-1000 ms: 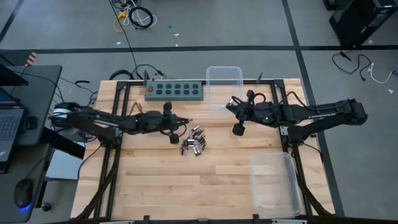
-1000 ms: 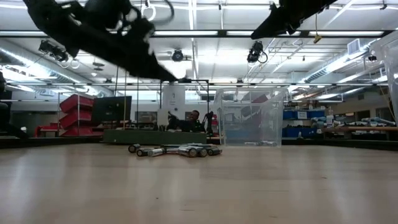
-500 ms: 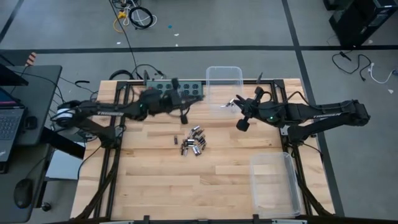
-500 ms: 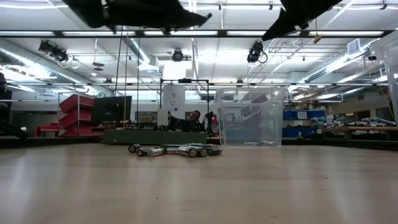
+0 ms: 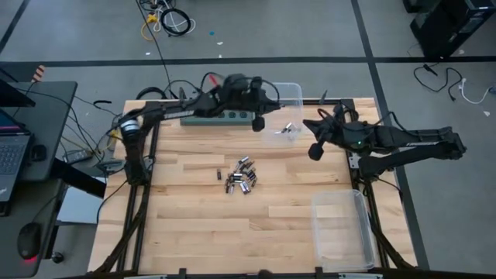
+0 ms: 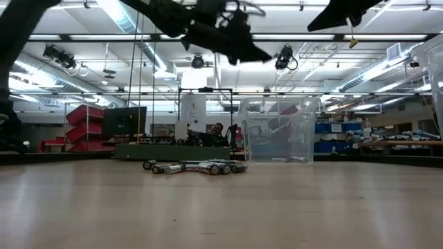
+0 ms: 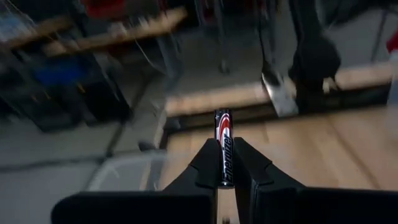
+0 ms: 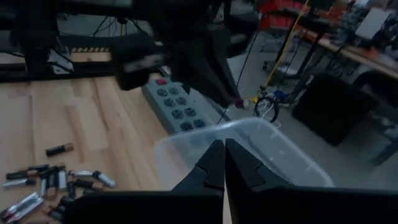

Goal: Sort batteries
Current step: Put the silver battery into the top transparent bin

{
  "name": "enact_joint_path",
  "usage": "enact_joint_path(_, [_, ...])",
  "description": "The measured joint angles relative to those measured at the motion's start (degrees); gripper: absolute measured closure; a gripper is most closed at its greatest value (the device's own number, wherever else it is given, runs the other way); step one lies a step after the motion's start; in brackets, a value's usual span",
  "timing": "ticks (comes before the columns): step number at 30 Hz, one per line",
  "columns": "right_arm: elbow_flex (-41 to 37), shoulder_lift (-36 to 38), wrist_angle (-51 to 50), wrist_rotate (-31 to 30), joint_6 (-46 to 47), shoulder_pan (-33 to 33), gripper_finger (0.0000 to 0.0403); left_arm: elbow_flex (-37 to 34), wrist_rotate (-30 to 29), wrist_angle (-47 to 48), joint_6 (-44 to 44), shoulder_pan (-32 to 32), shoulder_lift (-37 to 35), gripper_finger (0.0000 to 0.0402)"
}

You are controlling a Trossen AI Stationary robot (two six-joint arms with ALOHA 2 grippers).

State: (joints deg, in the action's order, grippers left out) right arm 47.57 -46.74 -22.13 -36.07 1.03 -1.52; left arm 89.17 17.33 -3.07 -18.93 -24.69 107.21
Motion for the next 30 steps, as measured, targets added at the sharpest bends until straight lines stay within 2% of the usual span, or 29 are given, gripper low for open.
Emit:
enact_joint_path(4, [-0.7, 0.3, -1.9, 0.1, 3.5, 0.0, 0.0402, 6.0, 1.4, 9.0, -2.0, -2.4, 2.6, 0.0383])
enact_joint_path(9, [-0.7, -0.1, -2.1, 0.1, 5.0, 0.0, 0.0402, 6.3, 1.4, 14.5, -2.2, -4.2, 3.0, 0.0383])
enact_joint_path(13, [-0.7, -0.1, -2.0, 0.1, 5.0, 0.0, 0.0401, 6.3, 1.3, 17.1, -1.8, -5.0, 2.9, 0.0383])
enact_joint_path(17, [-0.7, -0.1, -2.0, 0.2, 5.0, 0.0, 0.0402, 6.3, -1.1, 18.8, -1.6, -4.9, 2.9, 0.0383])
enact_joint_path(30, [-0.7, -0.1, -2.1, 0.3, 4.8, 0.0, 0.0401, 6.3, -1.0, 21.1, 1.2, -3.4, 3.2, 0.0383])
